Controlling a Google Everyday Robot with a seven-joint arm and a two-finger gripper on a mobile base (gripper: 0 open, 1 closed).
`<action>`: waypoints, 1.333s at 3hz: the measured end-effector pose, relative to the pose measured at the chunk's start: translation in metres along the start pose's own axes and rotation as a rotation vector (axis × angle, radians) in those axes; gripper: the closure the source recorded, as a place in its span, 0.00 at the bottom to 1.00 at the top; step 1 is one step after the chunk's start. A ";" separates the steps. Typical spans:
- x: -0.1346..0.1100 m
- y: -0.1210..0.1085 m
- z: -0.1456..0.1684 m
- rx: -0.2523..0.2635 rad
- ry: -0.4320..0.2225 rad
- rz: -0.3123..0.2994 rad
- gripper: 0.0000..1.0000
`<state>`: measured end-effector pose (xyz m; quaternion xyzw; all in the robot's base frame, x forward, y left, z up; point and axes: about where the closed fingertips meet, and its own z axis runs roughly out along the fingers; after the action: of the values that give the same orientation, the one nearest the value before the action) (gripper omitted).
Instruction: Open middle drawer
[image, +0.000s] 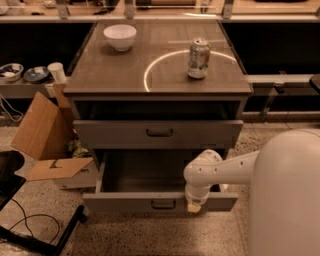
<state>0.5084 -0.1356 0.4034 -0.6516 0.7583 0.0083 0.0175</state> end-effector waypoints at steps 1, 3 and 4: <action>0.016 0.021 -0.006 -0.011 0.018 0.042 0.87; 0.022 0.034 -0.007 -0.016 0.029 0.072 1.00; 0.021 0.034 -0.007 -0.016 0.029 0.072 1.00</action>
Offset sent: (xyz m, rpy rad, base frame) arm -0.2449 -0.1339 0.0603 -0.1608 0.1156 -0.4832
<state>0.4715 -0.1517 0.4091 -0.6242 0.7813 0.0054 0.0008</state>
